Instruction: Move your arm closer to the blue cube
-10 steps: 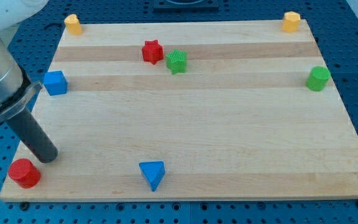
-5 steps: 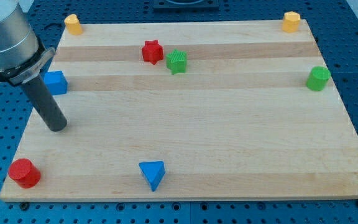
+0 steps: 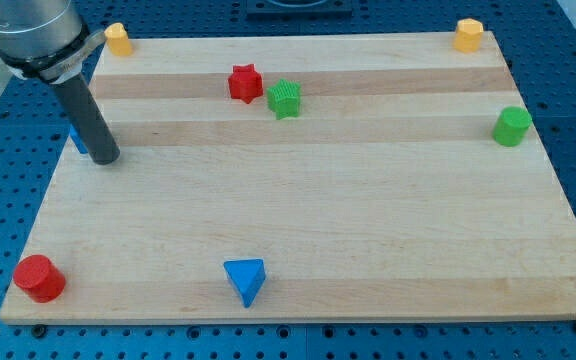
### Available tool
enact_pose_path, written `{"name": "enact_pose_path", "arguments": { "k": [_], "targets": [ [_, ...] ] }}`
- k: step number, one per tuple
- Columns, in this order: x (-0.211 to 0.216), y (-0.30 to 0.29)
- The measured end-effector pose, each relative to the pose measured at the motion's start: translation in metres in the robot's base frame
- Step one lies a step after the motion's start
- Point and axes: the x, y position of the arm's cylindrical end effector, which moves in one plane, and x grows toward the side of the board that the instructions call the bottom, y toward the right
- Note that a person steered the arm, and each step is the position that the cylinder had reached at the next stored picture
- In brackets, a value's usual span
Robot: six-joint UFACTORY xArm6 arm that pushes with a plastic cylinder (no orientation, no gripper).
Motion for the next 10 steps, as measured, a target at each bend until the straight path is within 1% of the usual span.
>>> {"name": "enact_pose_path", "arguments": {
  "k": [1, 9, 10],
  "targets": [
    [-0.007, 0.007],
    [-0.003, 0.014],
    [-0.025, 0.014]
  ]
}}
